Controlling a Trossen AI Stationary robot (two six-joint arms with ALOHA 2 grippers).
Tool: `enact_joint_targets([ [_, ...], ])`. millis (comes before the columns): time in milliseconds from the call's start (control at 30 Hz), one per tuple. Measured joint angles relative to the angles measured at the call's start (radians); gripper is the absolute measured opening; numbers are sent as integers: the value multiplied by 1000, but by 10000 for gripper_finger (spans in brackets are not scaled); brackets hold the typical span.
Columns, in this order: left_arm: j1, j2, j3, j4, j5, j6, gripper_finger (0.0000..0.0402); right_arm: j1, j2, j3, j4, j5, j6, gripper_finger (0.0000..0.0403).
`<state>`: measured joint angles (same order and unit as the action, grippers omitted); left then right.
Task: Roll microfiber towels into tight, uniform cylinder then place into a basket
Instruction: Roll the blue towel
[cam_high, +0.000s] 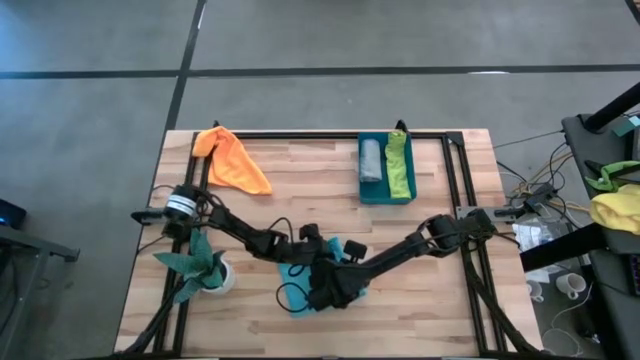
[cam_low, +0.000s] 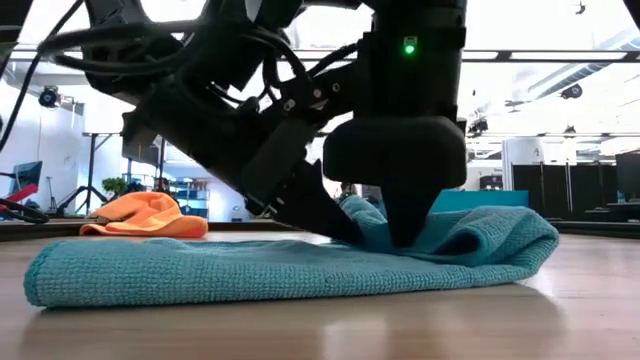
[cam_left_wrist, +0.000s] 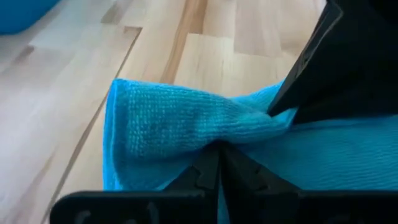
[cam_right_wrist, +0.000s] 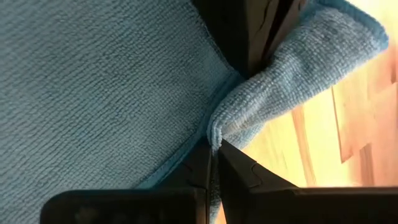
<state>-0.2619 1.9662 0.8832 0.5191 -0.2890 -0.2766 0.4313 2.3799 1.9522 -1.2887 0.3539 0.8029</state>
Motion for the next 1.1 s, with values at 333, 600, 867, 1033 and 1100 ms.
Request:
enact_joint_targets([
  [333, 5, 18, -25, 158, 16, 155, 1, 0, -9, 1, 24, -13, -23, 17],
  [600, 21, 23, -27, 143, 27, 188, 1, -1, -54, 2, 43, -9, -54, 98],
  [867, 21, 23, -26, 133, 28, 182, 1, 9, -202, -32, 42, 10, -233, 160],
  [1033, 20, 23, -26, 123, 54, 178, 1, 11, -345, -216, 92, 18, -341, 168],
  [1100, 19, 23, -26, 121, 64, 178, 1, 11, -414, -342, 149, -15, -351, 168],
])
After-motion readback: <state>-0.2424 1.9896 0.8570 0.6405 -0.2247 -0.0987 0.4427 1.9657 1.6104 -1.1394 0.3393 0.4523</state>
